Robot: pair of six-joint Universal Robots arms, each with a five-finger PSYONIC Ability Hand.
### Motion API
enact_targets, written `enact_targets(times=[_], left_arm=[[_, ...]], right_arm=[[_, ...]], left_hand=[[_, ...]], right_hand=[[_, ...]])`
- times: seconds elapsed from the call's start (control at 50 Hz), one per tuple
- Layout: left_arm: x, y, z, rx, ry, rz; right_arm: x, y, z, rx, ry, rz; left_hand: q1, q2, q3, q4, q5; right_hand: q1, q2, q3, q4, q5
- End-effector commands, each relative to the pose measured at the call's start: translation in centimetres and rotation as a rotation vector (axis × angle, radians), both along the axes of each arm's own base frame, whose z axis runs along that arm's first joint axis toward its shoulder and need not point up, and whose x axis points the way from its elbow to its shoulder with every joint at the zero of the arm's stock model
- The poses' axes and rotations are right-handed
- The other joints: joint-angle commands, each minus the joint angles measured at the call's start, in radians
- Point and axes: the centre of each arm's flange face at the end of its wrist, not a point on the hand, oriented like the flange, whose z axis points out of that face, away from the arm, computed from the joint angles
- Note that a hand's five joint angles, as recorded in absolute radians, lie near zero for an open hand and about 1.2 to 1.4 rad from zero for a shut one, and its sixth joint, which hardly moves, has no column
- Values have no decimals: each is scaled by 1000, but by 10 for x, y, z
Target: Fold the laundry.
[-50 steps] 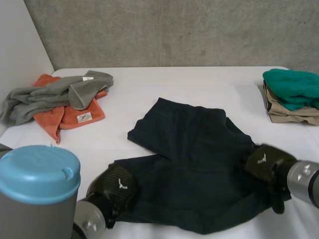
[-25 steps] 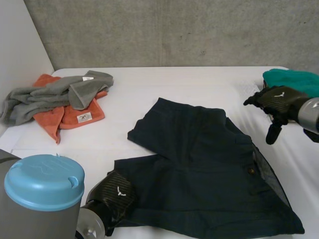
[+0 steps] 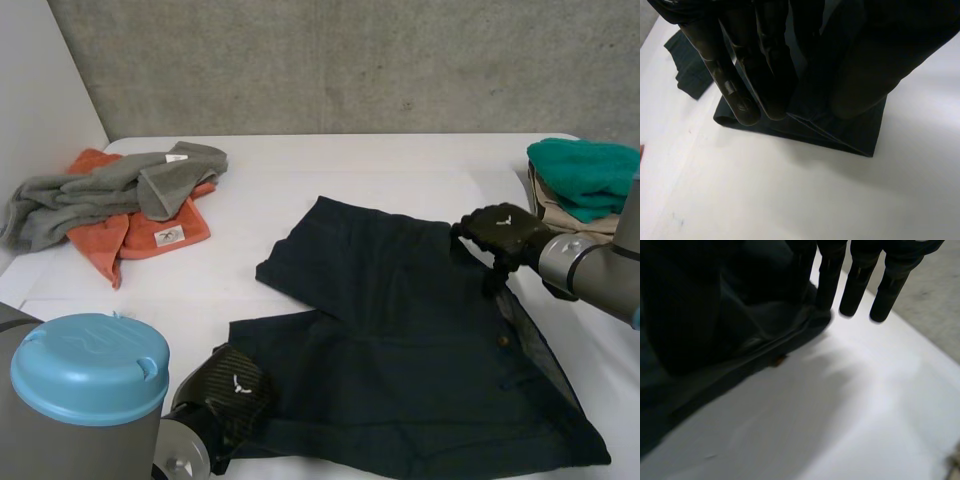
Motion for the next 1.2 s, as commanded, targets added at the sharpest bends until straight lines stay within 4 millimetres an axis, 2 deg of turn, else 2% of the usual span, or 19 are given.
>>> enact_targets(times=[0.02,0.1,0.2,0.38,0.48,0.62,0.78,0.88,0.98,1.2], left_arm=[[7,6,-4,14,-25,3],[9,8,-6,22,-36,4],[10,8,-6,19,-42,11],[7,6,-4,12,-27,8],[8,7,-6,18,-31,10],[9,6,-7,19,-32,13],[8,5,-6,15,-27,10],[7,5,-6,14,-26,10],[7,5,-6,16,-28,10],[8,6,-7,19,-32,12]], right_arm=[[-12,-47,15,-209,-87,-233],[-30,-68,33,-314,-133,-426],[-25,-65,38,-300,-143,-402],[-17,-31,45,-81,-135,-266],[-16,-7,41,93,-114,-256],[-14,6,27,164,-97,-259],[2,-4,9,136,-168,-250],[9,-8,9,152,-232,-265],[12,-12,7,140,-245,-283],[25,-40,-19,77,-238,-296]], left_hand=[[238,197,202,196,248],[238,197,202,196,248],[238,197,202,196,248],[238,197,202,196,248],[238,197,202,196,248],[238,197,202,196,248],[238,197,202,196,248],[238,197,202,196,248],[238,197,202,196,248],[238,197,202,196,248]], right_hand=[[216,225,219,219,225],[208,216,211,211,217],[181,189,184,184,190],[111,119,114,114,120],[84,93,87,87,93],[72,81,76,76,81],[78,87,81,81,87],[49,57,52,52,58],[-80,-72,-77,-77,-71],[-66,-57,-62,-62,-57]])
